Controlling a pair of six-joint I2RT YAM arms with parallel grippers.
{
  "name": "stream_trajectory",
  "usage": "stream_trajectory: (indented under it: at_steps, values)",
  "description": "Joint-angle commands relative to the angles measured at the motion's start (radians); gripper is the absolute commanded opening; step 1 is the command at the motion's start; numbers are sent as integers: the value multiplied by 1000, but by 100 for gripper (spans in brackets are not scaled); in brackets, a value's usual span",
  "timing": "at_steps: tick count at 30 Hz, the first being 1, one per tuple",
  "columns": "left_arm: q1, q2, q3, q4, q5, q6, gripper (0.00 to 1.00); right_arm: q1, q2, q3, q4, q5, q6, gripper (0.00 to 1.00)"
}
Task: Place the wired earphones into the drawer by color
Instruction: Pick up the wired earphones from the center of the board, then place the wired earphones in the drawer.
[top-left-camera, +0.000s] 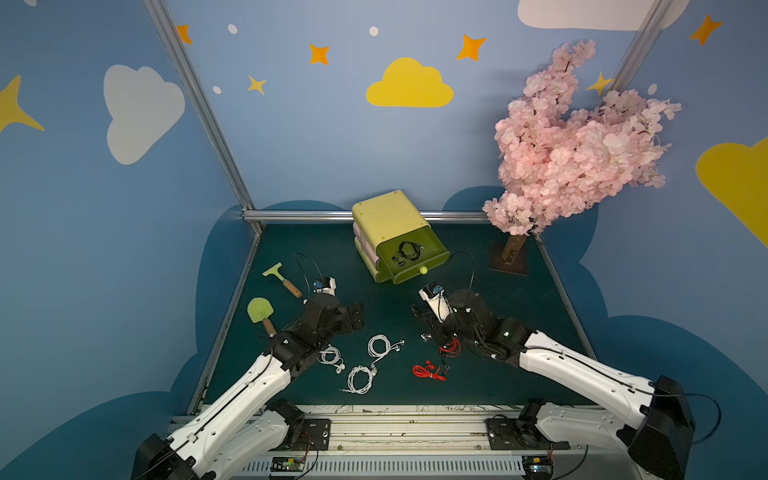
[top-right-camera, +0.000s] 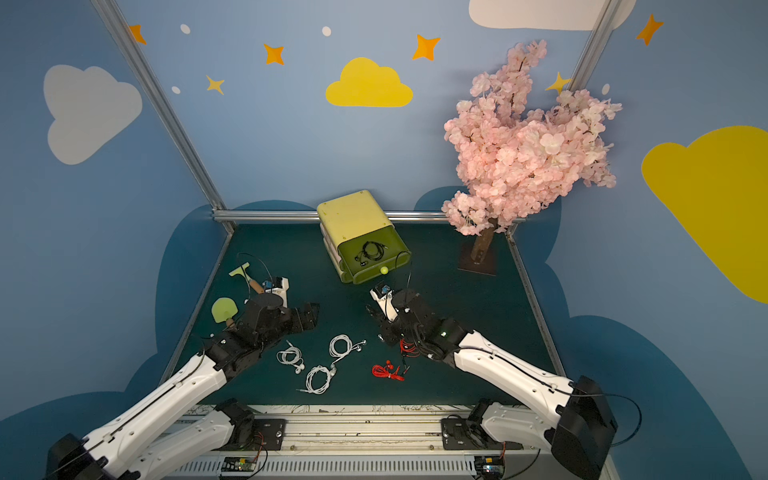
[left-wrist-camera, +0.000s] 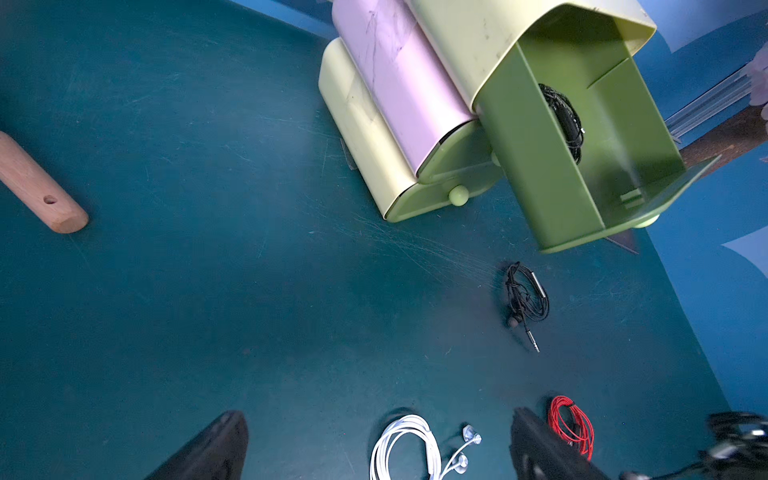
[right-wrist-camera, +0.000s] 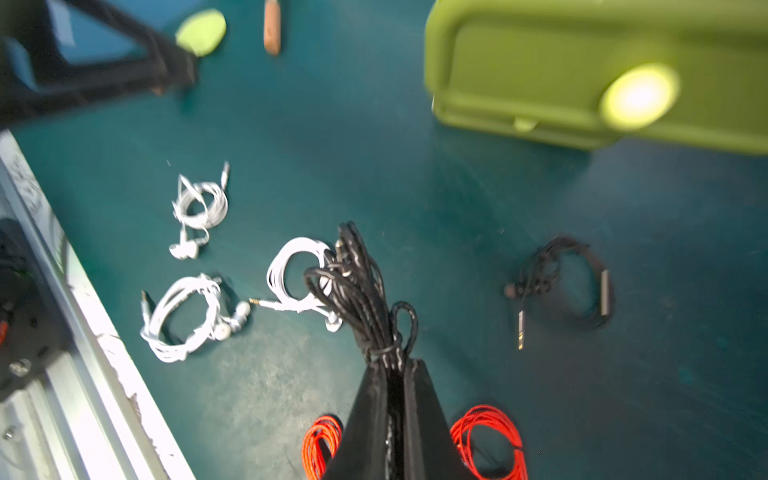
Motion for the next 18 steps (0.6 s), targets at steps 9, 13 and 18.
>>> stream_trajectory:
  at_steps: [9, 13, 18]
  values:
    - [7, 17, -2, 20, 23, -10, 100, -159, 2, 182, 28, -63, -12, 8]
    - [5, 19, -2, 21, 34, -16, 100, -204, 84, 274, 63, -98, -30, 8]
    - [7, 5, -9, 17, 33, -20, 100, -239, 201, 393, 90, -139, -40, 8]
